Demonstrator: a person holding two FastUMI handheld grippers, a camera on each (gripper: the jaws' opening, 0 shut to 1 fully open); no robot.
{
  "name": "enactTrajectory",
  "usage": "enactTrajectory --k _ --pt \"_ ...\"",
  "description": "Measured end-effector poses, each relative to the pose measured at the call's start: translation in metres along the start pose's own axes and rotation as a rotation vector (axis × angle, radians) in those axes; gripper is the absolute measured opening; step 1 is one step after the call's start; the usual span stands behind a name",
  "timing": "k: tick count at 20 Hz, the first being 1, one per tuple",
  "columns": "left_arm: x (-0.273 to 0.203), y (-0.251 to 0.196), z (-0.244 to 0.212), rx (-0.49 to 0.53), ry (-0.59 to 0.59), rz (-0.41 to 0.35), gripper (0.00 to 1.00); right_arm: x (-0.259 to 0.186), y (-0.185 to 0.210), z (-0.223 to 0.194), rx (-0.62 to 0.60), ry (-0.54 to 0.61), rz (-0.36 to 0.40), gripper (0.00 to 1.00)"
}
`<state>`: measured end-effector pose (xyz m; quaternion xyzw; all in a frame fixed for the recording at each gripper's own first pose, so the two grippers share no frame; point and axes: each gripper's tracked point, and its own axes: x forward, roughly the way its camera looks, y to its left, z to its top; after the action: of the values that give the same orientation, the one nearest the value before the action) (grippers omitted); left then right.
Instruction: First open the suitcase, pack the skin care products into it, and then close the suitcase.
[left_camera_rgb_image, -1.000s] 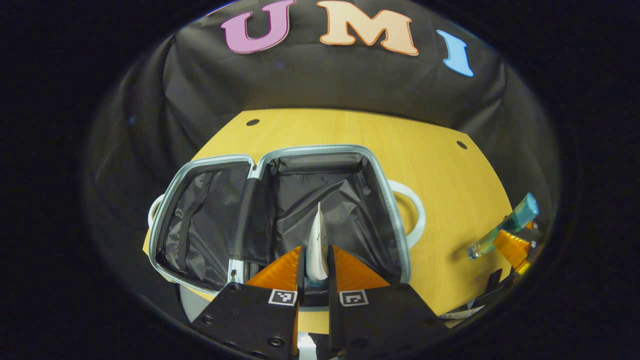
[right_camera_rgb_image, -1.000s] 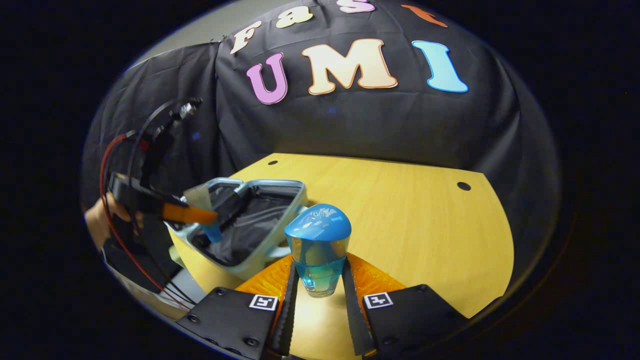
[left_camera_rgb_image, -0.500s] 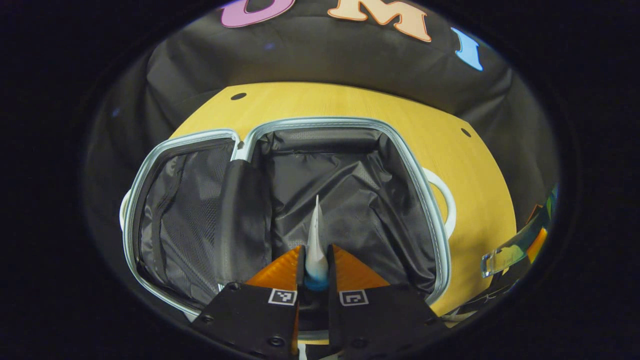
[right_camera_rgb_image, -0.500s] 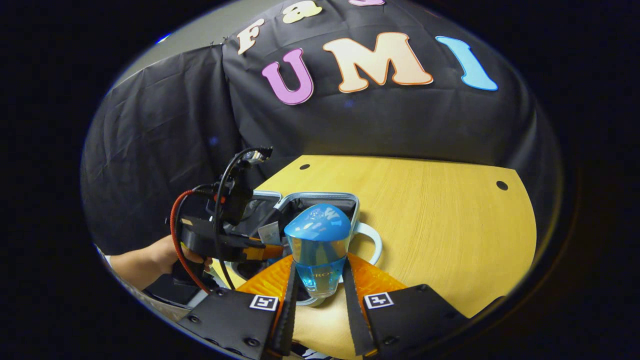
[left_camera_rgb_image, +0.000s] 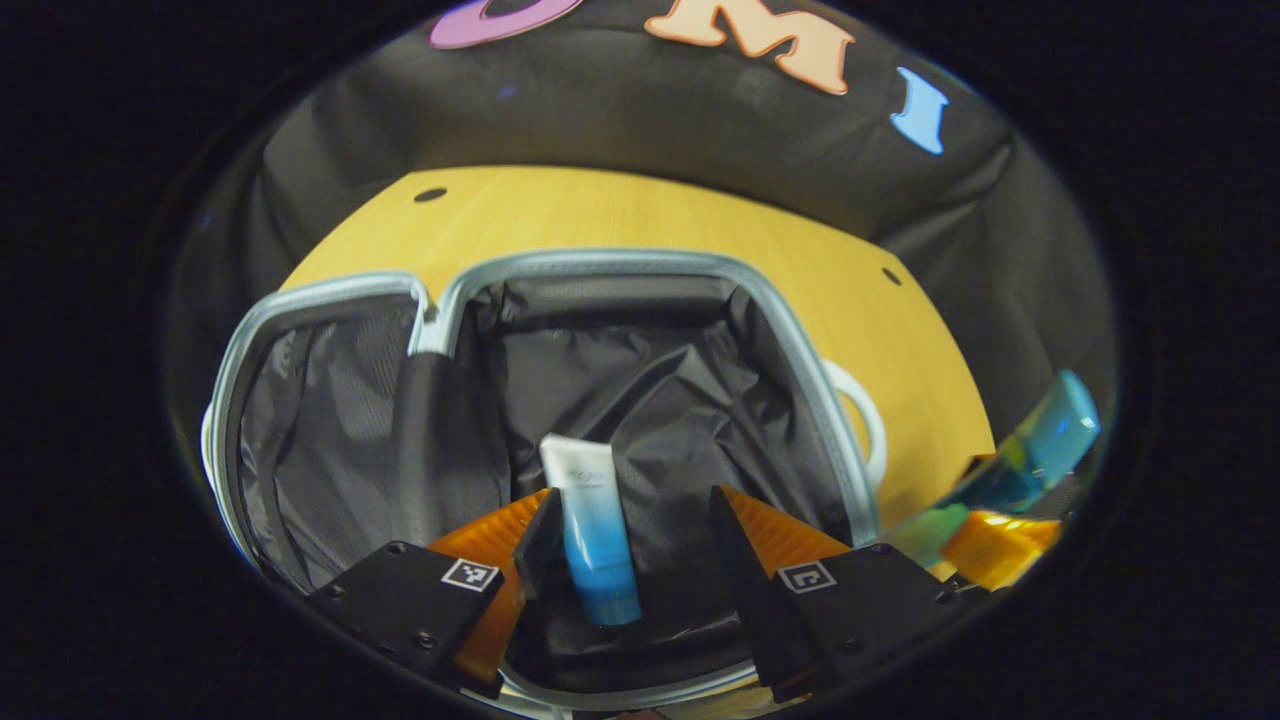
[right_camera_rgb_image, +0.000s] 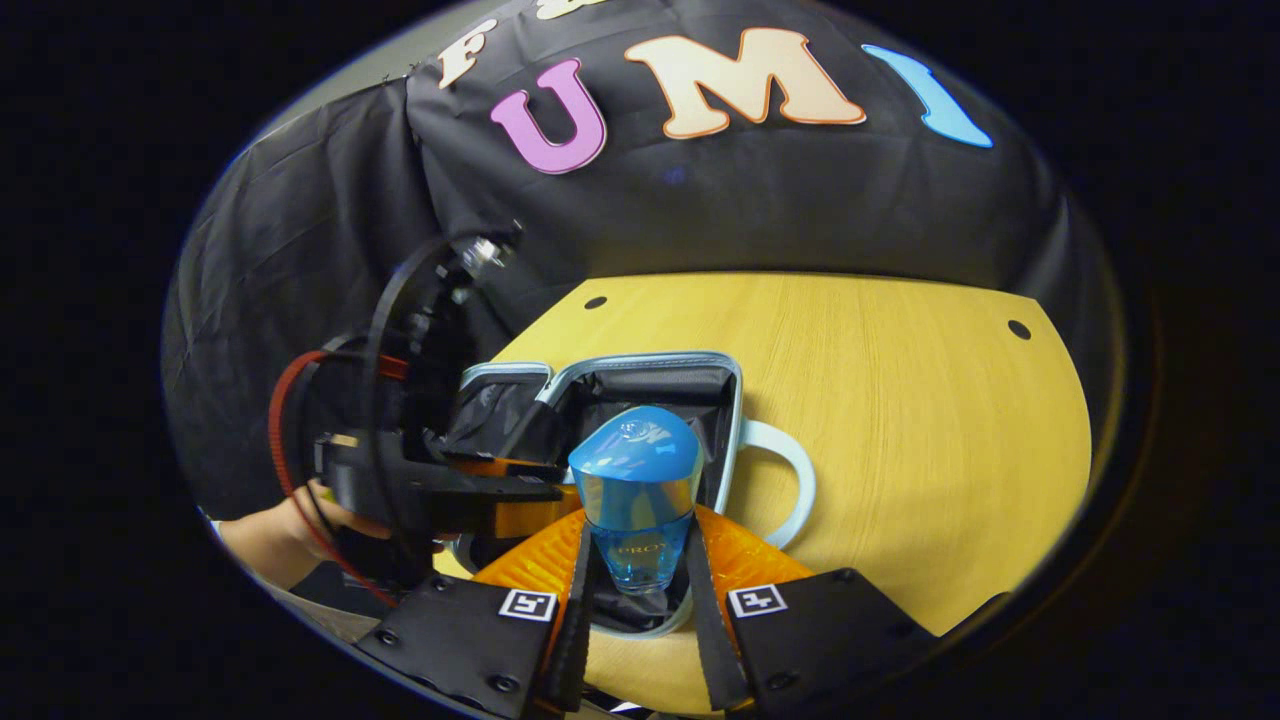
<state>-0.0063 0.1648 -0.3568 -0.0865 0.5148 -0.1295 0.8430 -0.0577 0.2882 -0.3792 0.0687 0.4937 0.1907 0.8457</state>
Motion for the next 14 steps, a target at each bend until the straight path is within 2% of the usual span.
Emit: enactTrajectory --k 2,5,9,11,13,14 --pt "-0.015 0.002 0.017 0.004 -0.059 -0.027 0.83 0.016 0.004 -0.016 -0.001 0.047 -0.02 0.46" --pt "-0.04 0.027 0.039 -0.02 -0.126 -0.034 0.84 0.038 0.007 -0.038 0.009 0.122 -0.051 0.48" --pt "-0.069 0.085 0.05 -0.069 -0.179 0.035 0.84 0.054 0.018 -0.051 0.064 0.173 -0.053 0.46" --pt "-0.08 0.119 0.05 -0.098 -0.195 0.083 0.84 0.065 0.02 -0.048 0.088 0.164 -0.071 0.45" --pt "-0.093 0.15 0.045 -0.13 -0.2 0.129 0.84 0.077 0.02 -0.044 0.082 0.163 -0.092 0.49" --pt "-0.099 0.167 0.044 -0.145 -0.206 0.155 0.84 0.08 0.018 -0.041 0.071 0.151 -0.107 0.46"
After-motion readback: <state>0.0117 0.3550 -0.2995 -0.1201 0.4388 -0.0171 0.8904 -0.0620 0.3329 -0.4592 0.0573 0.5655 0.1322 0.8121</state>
